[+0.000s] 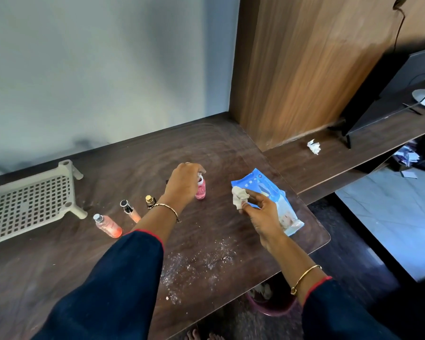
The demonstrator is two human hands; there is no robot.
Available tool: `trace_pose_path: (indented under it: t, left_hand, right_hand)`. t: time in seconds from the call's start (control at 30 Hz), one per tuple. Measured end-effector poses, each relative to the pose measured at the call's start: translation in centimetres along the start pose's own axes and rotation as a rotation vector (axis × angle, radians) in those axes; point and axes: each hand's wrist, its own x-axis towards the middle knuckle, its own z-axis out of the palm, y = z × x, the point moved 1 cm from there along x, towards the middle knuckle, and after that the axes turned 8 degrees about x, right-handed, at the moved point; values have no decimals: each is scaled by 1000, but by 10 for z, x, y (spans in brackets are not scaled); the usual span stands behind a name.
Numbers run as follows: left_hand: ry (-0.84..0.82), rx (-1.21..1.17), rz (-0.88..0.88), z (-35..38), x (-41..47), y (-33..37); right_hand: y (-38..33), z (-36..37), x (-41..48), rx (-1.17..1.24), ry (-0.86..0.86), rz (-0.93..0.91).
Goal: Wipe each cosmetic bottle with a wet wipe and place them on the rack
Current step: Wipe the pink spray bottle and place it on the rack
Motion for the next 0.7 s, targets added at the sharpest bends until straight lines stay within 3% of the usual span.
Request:
trace_pose_path:
  t: [0.23,0.47,0.7]
  left_hand:
    - [79,-218,-93,-9,-16,-6]
    - [134,-704,-342,-14,-53,-13]
    - [216,-1026,-442,-35,-85,1]
  right_hand:
    - [-10,6,-8,58,-33,81]
    - [-23,26,-20,235,-134,87]
    - [-34,58,-31,-158,-244,-336]
